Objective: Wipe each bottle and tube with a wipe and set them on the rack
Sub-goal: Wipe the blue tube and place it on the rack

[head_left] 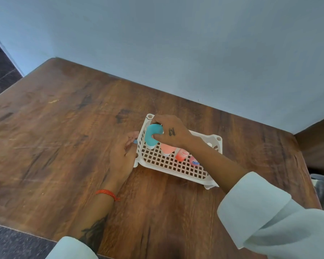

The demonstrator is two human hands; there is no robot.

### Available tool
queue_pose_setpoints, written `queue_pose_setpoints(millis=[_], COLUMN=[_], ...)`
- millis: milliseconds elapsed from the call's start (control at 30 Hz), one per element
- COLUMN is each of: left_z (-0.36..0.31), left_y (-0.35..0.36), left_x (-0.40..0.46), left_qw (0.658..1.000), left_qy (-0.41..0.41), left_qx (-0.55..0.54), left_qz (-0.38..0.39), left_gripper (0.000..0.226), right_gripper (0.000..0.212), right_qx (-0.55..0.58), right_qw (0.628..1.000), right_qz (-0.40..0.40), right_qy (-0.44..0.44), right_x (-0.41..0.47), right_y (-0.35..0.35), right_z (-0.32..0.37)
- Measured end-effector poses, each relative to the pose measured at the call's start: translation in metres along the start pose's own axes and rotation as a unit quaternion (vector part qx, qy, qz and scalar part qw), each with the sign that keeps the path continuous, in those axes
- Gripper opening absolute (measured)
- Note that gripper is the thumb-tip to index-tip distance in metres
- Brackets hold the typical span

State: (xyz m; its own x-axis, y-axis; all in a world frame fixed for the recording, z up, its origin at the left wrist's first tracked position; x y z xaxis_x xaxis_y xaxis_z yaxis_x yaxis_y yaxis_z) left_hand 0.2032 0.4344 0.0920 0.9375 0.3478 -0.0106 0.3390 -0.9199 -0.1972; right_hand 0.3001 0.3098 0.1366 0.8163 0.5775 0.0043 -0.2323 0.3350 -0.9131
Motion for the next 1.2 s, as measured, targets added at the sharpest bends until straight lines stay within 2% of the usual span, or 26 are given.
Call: queue_pose_setpoints(millis=[333, 467, 633, 767, 900, 1000, 1200], left_z=[-0.001, -0.009, -0.011, -0.036, -0.072, -0.094, -0.125], left_y=[0.001, -0.002, -0.004, -0.001, 0.017, 0.038, 0.101], left_x=[-0.001, -0.003, 0.0, -0.002, -0.007, -0.014, -0.045], left_qw=[1.0, 1.0, 1.0, 0.997, 0.987, 0.975, 0.951], left_qy=[-0.004, 0.003, 0.021, 0.07, 0.139, 0.19, 0.292], left_qx=[0.013, 0.024, 0.012, 0.033, 0.078, 0.115, 0.07], left_qz=[0.008, 0.004, -0.007, -0.013, 0.015, 0.022, 0.074], left_gripper=[0.034, 0.034, 0.031, 0.031, 0.027, 0.041, 0.035], right_gripper=[0.032, 0.04, 0.045, 0.045, 0.041, 0.042, 0.046], right_qx=[0.008, 0.013, 0.031, 0.047, 0.065, 0.088, 0.187], right_qw=[1.0, 0.999, 0.999, 0.997, 0.99, 0.977, 0.93], right_qz=[0.007, 0.025, 0.0, -0.059, -0.127, -0.18, -0.269], right_qy=[0.009, 0.018, 0.017, 0.007, 0.019, 0.07, 0.167], right_x=[-0.004, -0.009, -0.014, -0.026, -0.054, -0.084, -0.163], right_y=[0.006, 0.007, -0.007, -0.031, -0.064, -0.082, -0.105], right_z=[0.002, 0.004, 0.01, 0.012, 0.011, -0.002, -0.042])
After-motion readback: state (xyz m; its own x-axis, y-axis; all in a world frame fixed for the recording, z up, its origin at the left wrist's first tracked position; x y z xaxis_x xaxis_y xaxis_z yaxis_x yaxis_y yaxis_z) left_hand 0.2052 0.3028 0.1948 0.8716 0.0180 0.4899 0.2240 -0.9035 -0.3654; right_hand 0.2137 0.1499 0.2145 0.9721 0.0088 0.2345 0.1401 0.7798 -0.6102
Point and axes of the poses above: each hand's wrist, its own x-axis towards the middle knuckle, its own y-axis out of the palm, z = x × y, the point moved 6 cm from there along x, towards the middle knuckle, and after that the axes turned 1 degree about -z, right-handed, at the moved point
